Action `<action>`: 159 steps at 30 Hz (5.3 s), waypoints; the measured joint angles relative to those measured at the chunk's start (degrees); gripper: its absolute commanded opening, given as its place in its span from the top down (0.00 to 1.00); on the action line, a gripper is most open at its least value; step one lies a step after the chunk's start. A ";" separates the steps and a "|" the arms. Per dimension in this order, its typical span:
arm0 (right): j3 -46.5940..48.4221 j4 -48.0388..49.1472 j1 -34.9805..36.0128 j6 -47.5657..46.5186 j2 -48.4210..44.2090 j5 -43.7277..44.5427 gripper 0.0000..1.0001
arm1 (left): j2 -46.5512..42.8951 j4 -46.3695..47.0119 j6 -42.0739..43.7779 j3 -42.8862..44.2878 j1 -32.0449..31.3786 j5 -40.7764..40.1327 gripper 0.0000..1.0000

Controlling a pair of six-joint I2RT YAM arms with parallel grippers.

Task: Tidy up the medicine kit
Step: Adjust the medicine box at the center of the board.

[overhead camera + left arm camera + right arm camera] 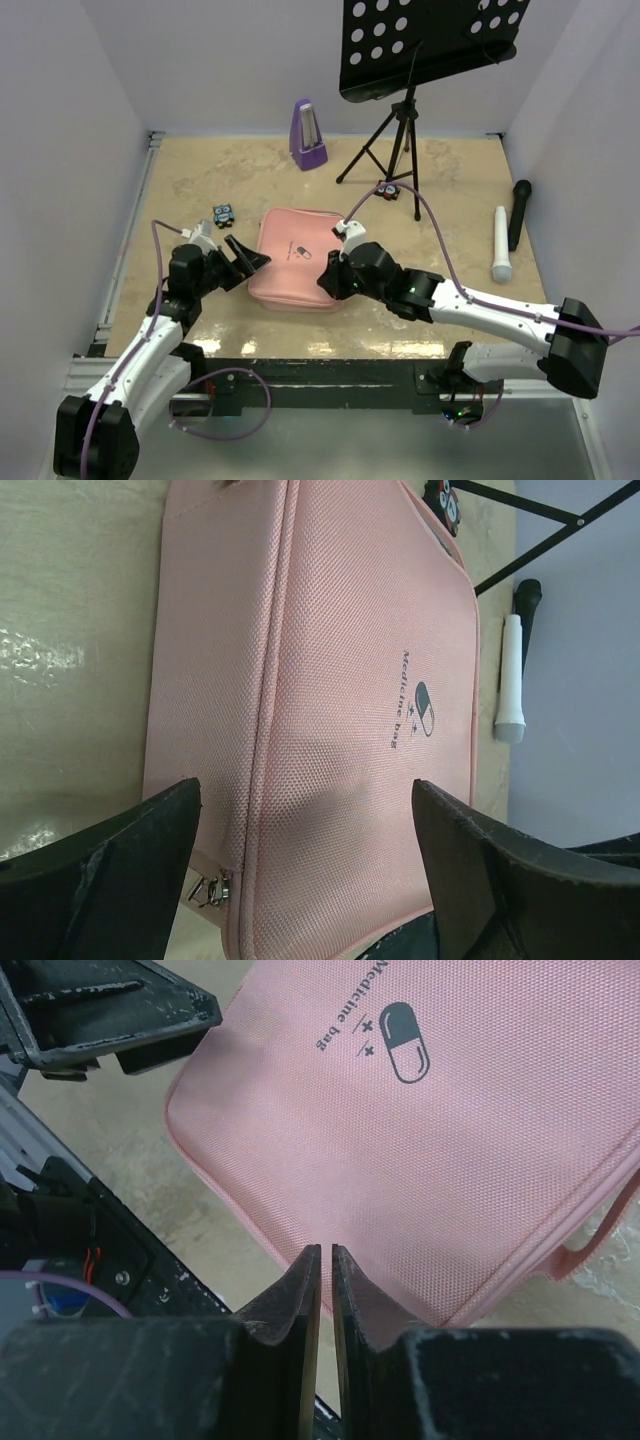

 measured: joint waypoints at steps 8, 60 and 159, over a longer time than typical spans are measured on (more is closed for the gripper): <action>-2.51 2.25 -0.04 2.12 6.14 0.66 0.87 | -0.28 5.29 -0.59 -1.62 0.00 2.43 0.13; 3.96 7.13 -25.40 -1.66 18.12 -1.99 0.55 | 17.66 13.64 -0.52 9.55 4.33 2.25 0.09; -2.62 0.04 -17.25 -3.23 -2.08 4.28 0.98 | 5.68 -5.22 8.63 11.58 4.00 -5.75 0.11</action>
